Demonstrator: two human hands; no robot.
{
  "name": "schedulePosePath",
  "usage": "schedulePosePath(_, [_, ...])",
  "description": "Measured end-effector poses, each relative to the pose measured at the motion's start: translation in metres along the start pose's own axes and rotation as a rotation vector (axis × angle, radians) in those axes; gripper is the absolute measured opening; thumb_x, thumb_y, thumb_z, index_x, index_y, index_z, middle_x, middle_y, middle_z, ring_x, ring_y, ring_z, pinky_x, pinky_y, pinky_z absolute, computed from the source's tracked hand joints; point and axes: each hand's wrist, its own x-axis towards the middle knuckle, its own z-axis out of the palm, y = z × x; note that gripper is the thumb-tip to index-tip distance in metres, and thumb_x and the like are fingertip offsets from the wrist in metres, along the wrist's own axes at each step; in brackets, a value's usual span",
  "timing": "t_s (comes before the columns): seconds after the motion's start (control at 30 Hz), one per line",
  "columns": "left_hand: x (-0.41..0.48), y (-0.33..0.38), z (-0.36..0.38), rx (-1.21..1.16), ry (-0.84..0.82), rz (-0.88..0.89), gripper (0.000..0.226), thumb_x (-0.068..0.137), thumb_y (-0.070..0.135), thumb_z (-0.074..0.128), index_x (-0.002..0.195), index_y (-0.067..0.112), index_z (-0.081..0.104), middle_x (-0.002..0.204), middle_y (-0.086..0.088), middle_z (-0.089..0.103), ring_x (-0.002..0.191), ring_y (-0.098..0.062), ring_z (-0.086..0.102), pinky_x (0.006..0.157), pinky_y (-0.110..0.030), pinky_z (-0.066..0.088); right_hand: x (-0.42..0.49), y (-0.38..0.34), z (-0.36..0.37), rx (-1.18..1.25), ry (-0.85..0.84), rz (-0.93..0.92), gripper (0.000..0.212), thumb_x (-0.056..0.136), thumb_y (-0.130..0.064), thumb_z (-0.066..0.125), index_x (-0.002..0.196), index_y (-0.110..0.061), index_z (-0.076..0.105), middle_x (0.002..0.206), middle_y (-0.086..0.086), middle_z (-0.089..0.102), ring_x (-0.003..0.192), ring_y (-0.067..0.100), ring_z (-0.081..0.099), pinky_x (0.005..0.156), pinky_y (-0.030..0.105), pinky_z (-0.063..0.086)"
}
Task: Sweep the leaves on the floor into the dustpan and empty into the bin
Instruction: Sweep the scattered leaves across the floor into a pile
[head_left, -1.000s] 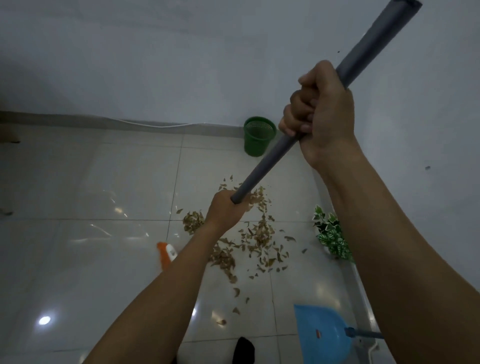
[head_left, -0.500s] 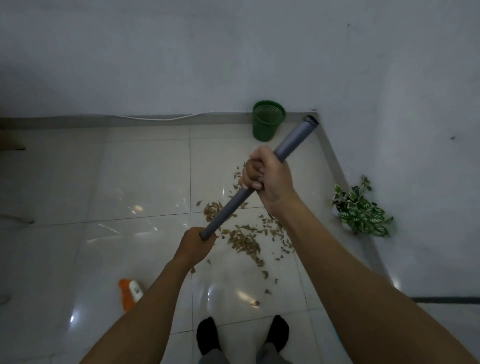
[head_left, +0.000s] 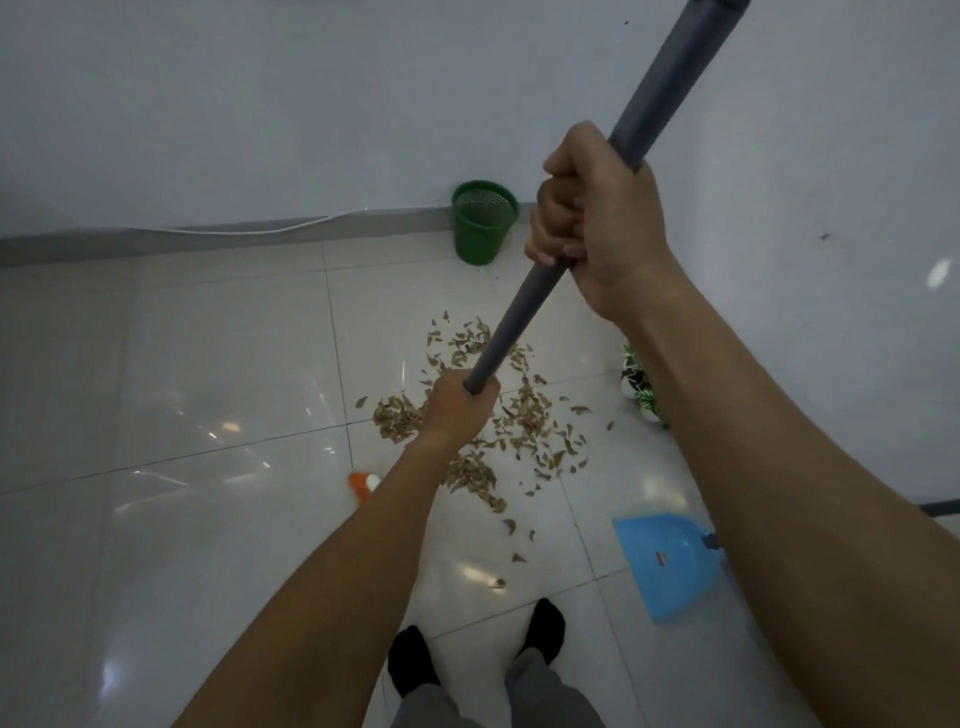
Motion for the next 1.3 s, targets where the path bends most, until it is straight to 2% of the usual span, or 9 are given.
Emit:
schedulePosePath(0.23, [0.01,0.025,0.01,-0.075,-0.071,0.102,0.035,0.091,0.017,0.055,0.061,0.011,0.037,0.05,-0.003,0.033,0.042,-0.013,0.028,0.041,-0.021,0.025,-0.011,-0.018,0.003,-0.111,-0.057,-0.093,0.051,0.081,-0.006,0.045,0.036,-0.027,0.034,0.035,-0.009,0.026,0.036,0.013,0.02,0.046,0.025,0.026])
schedulePosePath(0.4, [0.004,0.029,-0.004,-0.026,-0.072,0.166,0.043,0.091,0.014,0.055,0.055,0.016,0.032,0.046,0.002,0.03,0.038,-0.008,0.025,0.04,-0.017,0.024,-0.013,-0.025,0.0,-0.012,-0.003,-0.123,0.041,0.076,-0.01,0.047,0.042,-0.022,0.029,0.037,-0.006,0.022,0.039,0.017,0.014,0.049,0.033,0.017])
schedulePosePath(0.47, [0.001,0.024,-0.015,0.019,-0.071,0.177,0.043,0.091,0.013,0.055,0.054,0.017,0.034,0.046,0.001,0.033,0.04,-0.01,0.028,0.043,-0.021,0.031,-0.012,-0.023,-0.004,0.057,0.037,-0.112,0.043,0.079,-0.009,0.046,0.042,-0.022,0.03,0.037,-0.006,0.02,0.038,0.016,0.014,0.048,0.031,0.016])
schedulePosePath(0.53, [0.0,0.013,-0.027,0.087,-0.068,0.163,0.042,0.089,0.013,0.055,0.053,0.017,0.035,0.047,0.0,0.035,0.043,-0.014,0.03,0.048,-0.026,0.031,-0.01,-0.013,-0.006,0.12,0.071,-0.096,0.044,0.08,-0.009,0.045,0.041,-0.024,0.031,0.037,-0.006,0.019,0.035,0.014,0.015,0.046,0.029,0.017])
schedulePosePath(0.63, [0.0,-0.013,-0.046,0.201,-0.051,0.122,0.042,0.088,0.014,0.057,0.052,0.018,0.035,0.047,-0.001,0.036,0.044,-0.015,0.031,0.05,-0.025,0.027,-0.009,0.014,-0.005,0.186,0.085,-0.06,0.042,0.078,-0.012,0.046,0.041,-0.023,0.03,0.035,-0.007,0.02,0.033,0.013,0.016,0.045,0.027,0.018])
schedulePosePath(0.73, [-0.004,-0.04,-0.062,0.314,-0.049,0.066,0.042,0.089,0.016,0.057,0.053,0.018,0.036,0.048,-0.001,0.037,0.044,-0.014,0.032,0.048,-0.024,0.028,-0.01,0.048,-0.004,0.265,0.092,0.006,0.046,0.083,-0.008,0.044,0.04,-0.022,0.032,0.033,-0.008,0.024,0.03,0.011,0.021,0.041,0.021,0.025])
schedulePosePath(0.97, [0.0,-0.099,-0.075,0.415,-0.047,-0.113,0.039,0.089,0.012,0.058,0.055,0.016,0.038,0.049,-0.001,0.035,0.045,-0.012,0.029,0.047,-0.024,0.024,-0.008,0.112,-0.001,0.262,0.046,0.181,0.049,0.085,-0.003,0.046,0.04,-0.023,0.038,0.036,-0.007,0.029,0.035,0.011,0.025,0.052,0.03,0.03])
schedulePosePath(1.17, [0.04,-0.081,-0.051,0.411,-0.139,-0.134,0.041,0.089,0.016,0.058,0.055,0.017,0.035,0.051,0.0,0.035,0.045,-0.011,0.03,0.046,-0.021,0.026,0.035,0.104,-0.021,0.253,0.085,0.176,0.054,0.086,-0.002,0.044,0.037,-0.025,0.036,0.035,-0.007,0.026,0.033,0.01,0.023,0.048,0.027,0.025])
schedulePosePath(1.3, [0.078,-0.049,-0.022,0.409,-0.155,-0.098,0.039,0.09,0.015,0.056,0.056,0.017,0.036,0.052,0.001,0.037,0.047,-0.011,0.034,0.049,-0.022,0.03,0.07,0.088,-0.051,0.253,0.117,0.126,0.046,0.079,-0.009,0.046,0.038,-0.025,0.035,0.035,-0.008,0.026,0.032,0.011,0.022,0.045,0.026,0.024])
